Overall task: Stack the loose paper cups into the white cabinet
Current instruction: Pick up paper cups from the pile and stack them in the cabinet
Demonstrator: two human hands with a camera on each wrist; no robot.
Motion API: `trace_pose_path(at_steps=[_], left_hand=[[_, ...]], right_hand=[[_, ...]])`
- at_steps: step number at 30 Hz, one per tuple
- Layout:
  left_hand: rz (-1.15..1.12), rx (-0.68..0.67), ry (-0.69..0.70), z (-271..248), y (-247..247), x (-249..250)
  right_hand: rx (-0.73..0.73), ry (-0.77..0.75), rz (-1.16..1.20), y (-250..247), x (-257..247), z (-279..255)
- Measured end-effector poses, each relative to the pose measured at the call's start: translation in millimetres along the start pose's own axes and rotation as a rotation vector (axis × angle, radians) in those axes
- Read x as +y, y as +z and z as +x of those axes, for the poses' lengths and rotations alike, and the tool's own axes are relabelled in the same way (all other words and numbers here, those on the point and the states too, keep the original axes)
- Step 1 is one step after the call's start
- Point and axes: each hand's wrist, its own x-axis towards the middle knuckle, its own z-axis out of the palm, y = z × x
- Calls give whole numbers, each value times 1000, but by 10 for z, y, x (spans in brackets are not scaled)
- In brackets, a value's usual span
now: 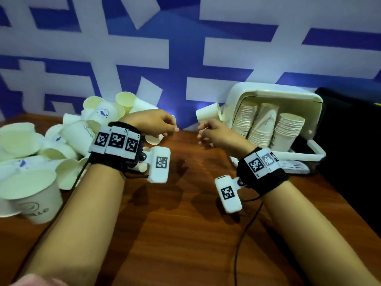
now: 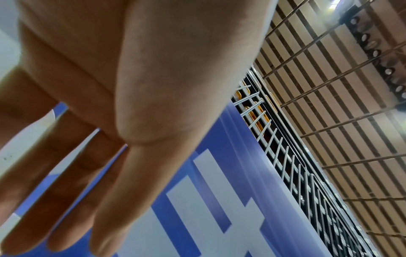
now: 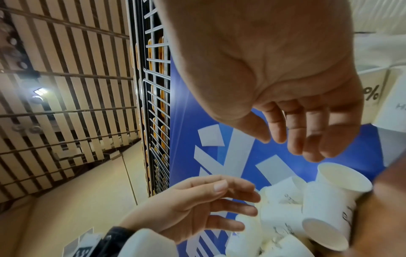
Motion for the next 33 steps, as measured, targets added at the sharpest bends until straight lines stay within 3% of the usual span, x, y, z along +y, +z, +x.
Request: trace_pose_path(at_steps=[6,15,21,27,33], left_hand=[[139,-74,-104,-176,-126,-354],[314,-102,-283,-96,-114,-587],[419,-144,-352,-7,-62,-643],[486,-131,-383,37,16,-664],[527,-133,-363,101,67,-697]], right_hand=[[-56,25,-92,281,64,56],[-124,154,17,751,-153,310],[-297,307,-15,1071,-12,415],[-423,242,-28,1206,141,423],[-433,227,-33,1168,153,410]])
